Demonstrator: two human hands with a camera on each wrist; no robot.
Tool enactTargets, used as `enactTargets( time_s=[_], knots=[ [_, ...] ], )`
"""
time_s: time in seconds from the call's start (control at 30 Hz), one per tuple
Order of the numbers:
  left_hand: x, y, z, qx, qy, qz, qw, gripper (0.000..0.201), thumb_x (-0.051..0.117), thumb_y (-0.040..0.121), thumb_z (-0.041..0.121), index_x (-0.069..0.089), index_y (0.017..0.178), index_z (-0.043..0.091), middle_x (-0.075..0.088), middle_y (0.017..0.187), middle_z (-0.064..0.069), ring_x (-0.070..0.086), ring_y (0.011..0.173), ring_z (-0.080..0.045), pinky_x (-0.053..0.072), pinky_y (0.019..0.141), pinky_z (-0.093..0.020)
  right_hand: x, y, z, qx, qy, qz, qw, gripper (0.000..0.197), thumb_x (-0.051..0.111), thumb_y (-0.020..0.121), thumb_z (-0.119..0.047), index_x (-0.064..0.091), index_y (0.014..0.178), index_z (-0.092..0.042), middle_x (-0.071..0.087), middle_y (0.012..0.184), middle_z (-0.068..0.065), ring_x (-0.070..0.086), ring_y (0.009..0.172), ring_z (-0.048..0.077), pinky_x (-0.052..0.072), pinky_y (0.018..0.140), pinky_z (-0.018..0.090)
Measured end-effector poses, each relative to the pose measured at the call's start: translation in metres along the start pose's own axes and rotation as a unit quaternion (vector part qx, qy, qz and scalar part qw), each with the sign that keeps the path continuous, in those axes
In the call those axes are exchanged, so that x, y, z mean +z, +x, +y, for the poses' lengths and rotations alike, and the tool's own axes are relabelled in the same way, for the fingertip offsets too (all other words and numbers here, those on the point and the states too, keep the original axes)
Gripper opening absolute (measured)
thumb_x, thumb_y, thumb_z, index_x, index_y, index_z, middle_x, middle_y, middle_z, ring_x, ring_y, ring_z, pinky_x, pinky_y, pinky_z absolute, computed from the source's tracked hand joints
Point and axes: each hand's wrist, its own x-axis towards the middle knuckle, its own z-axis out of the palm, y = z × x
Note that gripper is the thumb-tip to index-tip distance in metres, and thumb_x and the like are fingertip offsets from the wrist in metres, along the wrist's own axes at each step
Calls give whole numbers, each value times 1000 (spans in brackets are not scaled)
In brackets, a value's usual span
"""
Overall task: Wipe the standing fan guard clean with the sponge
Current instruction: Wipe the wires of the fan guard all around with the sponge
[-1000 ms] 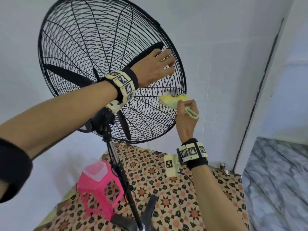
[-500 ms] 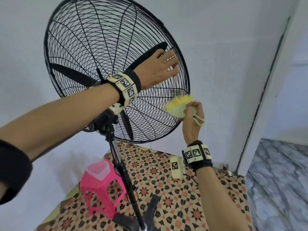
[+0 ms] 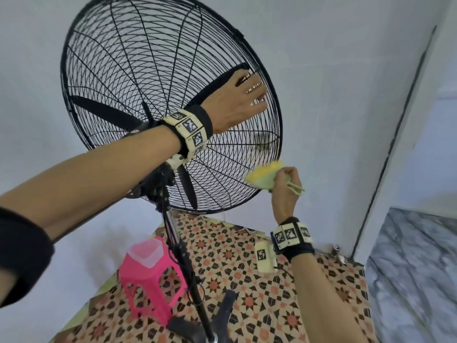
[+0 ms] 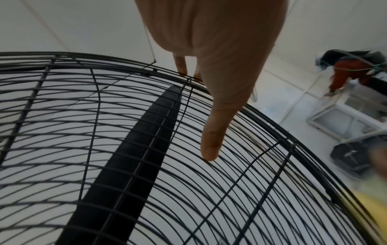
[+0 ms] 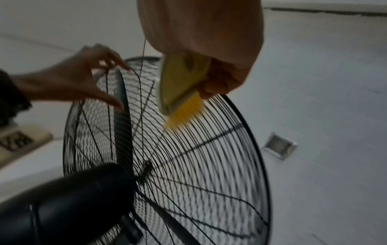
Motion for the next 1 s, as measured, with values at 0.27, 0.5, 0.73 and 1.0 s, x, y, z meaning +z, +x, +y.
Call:
enactTargets(
  time_s=[0.27, 0.5, 0.73, 1.0],
  knots=[
    [-5, 9, 9, -27, 22, -44, 998, 55, 62, 83, 3, 39, 132, 15, 46, 144, -15, 40, 140, -38, 37, 116, -60, -27, 50, -48, -95, 47, -41, 994, 11, 49, 93, -3, 51, 83, -6, 53, 77, -3, 47, 71, 8, 37, 61, 22],
    [-10, 8, 13, -46, 41, -58, 996, 52, 64, 82, 0, 42, 127, 14, 47, 141, -13, 41, 135, -37, 37, 117, -58, -43, 8, 8, -27, 11, -118, 993, 7, 55, 95, -6, 55, 88, -6, 58, 71, 0, 48, 60, 5, 39, 55, 25],
    [-19, 3, 13, -50, 42, -80, 995, 53, 71, 84, 4, 45, 129, 15, 46, 143, -14, 41, 136, -37, 34, 119, -58, -30, 39, -45, -150, 63, -98, 982, 4, 55, 91, -4, 57, 89, -7, 62, 73, -3, 54, 60, 4, 43, 49, 27],
    [-21, 7, 13, -41, 31, -79, 996, 48, 62, 84, -1, 43, 126, 13, 44, 139, -15, 39, 134, -39, 32, 119, -61, -58, 23, -3, -139, -66, -184, 971, 17, 60, 85, -1, 54, 82, -17, 60, 73, 1, 53, 62, 12, 41, 53, 24]
  ],
)
